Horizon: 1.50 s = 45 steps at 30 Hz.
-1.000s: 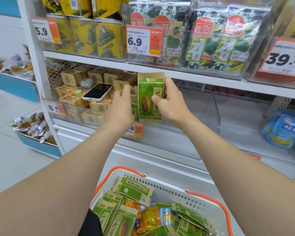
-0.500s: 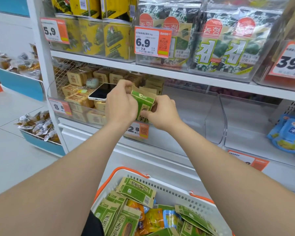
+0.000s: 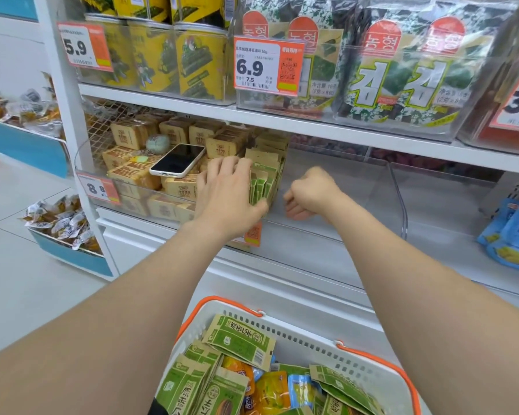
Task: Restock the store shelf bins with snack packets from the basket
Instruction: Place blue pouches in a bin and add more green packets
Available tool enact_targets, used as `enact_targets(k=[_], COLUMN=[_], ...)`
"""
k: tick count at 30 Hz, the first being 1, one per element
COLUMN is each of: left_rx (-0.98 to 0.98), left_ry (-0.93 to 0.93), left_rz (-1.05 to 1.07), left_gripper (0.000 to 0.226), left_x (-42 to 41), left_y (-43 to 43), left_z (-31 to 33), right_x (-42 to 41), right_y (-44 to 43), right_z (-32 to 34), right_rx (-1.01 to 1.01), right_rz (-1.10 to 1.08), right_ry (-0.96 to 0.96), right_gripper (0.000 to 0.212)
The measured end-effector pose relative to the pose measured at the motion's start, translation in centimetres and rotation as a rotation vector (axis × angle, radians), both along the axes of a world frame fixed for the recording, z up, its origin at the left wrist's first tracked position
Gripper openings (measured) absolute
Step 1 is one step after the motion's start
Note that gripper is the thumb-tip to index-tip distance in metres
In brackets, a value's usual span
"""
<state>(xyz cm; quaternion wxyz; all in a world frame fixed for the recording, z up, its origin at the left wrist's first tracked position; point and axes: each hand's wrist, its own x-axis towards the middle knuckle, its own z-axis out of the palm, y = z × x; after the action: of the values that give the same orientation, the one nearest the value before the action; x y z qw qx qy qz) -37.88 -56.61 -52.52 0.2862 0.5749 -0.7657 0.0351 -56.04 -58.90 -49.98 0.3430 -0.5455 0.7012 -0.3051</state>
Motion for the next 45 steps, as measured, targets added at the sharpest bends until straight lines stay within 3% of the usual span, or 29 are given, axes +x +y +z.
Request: enact_targets(k=[3,7,10,14,17,23,29,33,37,42,45], left_rx=[-0.024,-0.056,-0.084,-0.132,-0.199,-0.239,-0.271,-0.195,-0.056,-0.025,-0.023], left_ry=[0.026,0.034,-0.003,-0.039,-0.068,-0.042,0.002,0.008,0.055,0.085,0.192], left_rz=[0.032,0.133,0.242,0.349,0.381,0.26,0.255,0.27,0.255,0.268,0.254], left_gripper=[0.087,0.107,0.106,0.099,0.092,0.05,0.029,0.062,0.094,0.068,0.061], left_x=[-0.8,-2.4,-3.7,-4.8,-4.6,-3.7,-3.0,-2.0,-1.8,-2.1,-2.2], left_y=[-0.4,-0.9,-1.1,-1.6,-2.2,-3.0,-2.4,-1.7,-1.0,-0.9,-1.2], left_z=[-0.1,-0.3,-0.5,-1.1,-1.6,-1.5,-1.1,-0.9,-0.9,-0.6,-0.7], right_x=[-0.2,1.8,3.0,4.0,4.9,5.1,4.3,5.3,5.4,4.4,4.2], right_y=[-0.8,-2.1,-4.1,-6.6,-7.1,-8.0,-8.4,-7.7,-7.2,-6.5,-6.6], right_z=[-1.1,-1.3,-2.0,-3.3,-3.3,-3.1,-3.7,-3.7,-3.2,-2.0,-1.3], right_rx=[0.081,0.164,0.182,0.163,0.146,0.06,0.091,0.091,0.123,0.177,0.257], right_rz=[-0.059,-0.065,-0.012,-0.092,-0.095,-0.051,-0.082,-0.012,0.001,-0.006,-0.167], right_ry=[-0.052,-0.426,-0.696,-0.858,-0.852,-0.778,-0.807,-0.861,-0.97,-0.881,-0.709], right_gripper=[0.035,0.047,0.044,0.061,0.064,0.071,0.057,0.044,0.068,0.075,0.067])
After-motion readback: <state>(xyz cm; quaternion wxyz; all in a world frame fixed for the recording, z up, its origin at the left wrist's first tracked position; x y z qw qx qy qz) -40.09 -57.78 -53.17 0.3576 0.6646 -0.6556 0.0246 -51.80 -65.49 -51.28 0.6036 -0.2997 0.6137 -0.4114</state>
